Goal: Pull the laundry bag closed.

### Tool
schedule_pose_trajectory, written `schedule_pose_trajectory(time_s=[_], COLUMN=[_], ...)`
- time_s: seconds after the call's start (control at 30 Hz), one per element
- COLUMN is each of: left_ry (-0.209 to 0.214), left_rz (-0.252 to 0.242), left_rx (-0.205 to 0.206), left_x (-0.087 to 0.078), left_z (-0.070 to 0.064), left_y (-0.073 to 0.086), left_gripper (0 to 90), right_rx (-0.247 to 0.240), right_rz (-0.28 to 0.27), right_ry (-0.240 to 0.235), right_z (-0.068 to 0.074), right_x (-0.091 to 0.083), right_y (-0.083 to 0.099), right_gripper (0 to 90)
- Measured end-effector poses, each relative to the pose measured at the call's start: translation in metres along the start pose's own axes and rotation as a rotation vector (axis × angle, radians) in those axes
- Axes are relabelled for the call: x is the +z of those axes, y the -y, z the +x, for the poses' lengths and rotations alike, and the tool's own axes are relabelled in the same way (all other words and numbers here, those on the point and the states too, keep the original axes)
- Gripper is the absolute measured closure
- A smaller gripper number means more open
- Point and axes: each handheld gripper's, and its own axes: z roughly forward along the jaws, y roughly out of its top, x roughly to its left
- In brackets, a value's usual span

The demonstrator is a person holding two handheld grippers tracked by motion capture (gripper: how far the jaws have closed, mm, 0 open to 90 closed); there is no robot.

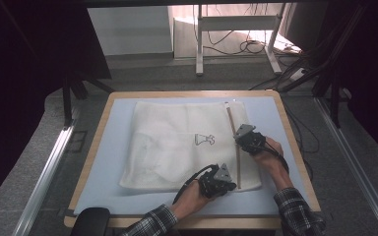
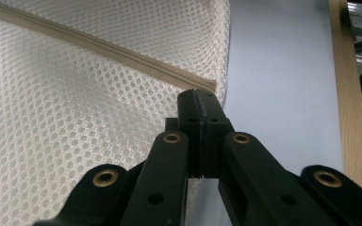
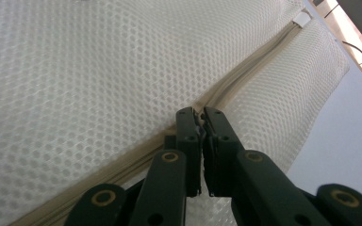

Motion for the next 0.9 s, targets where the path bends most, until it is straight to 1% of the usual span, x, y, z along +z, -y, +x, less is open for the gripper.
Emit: schedule_pose_trajectory(time_s=[0.07,0.17,0.23,0.33,0.43,0.47,0.57,0.9], left_ry=[0.0,-0.002,-0.001,-0.001,-0.001,-0.001,-0.001,-0.001], left_rz=[0.0,0.0,0.0,0.0,0.0,-0.008,-0.007,-0.007], left_rx=[0.0,0.0,0.0,0.0,-0.001,-0.01,-0.009,-0.009], left_x=[0.0,0.0,0.0,0.0,0.0,0.001,0.001,0.001], left_z=[0.0,0.0,0.0,0.0,0.0,-0.001,-0.001,-0.001], left_y=[0.0,0.0,0.0,0.0,0.0,0.0,0.0,0.0], left_gripper=[90.0,90.0,90.0,90.0,90.0,90.0,90.0,90.0], right_rx=[0.0,0.01,0.012,0.0,0.0,0.002,0.007,0.009], right_rz=[-0.001,0.001,0.004,0.01,0.011,0.013,0.013,0.02], right_ry=[0.005,0.016,0.012,0.02,0.024,0.024,0.032,0.047], right_z=[-0.001,-0.007,-0.009,-0.011,-0.013,-0.014,-0.02,-0.028], right_x=[0.001,0.007,0.009,0.015,0.017,0.018,0.024,0.036], right_y=[0.0,-0.003,-0.004,-0.006,-0.008,-0.008,-0.011,-0.016], right_gripper=[85.3,85.5,85.5,85.5,85.5,85.5,85.5,85.4])
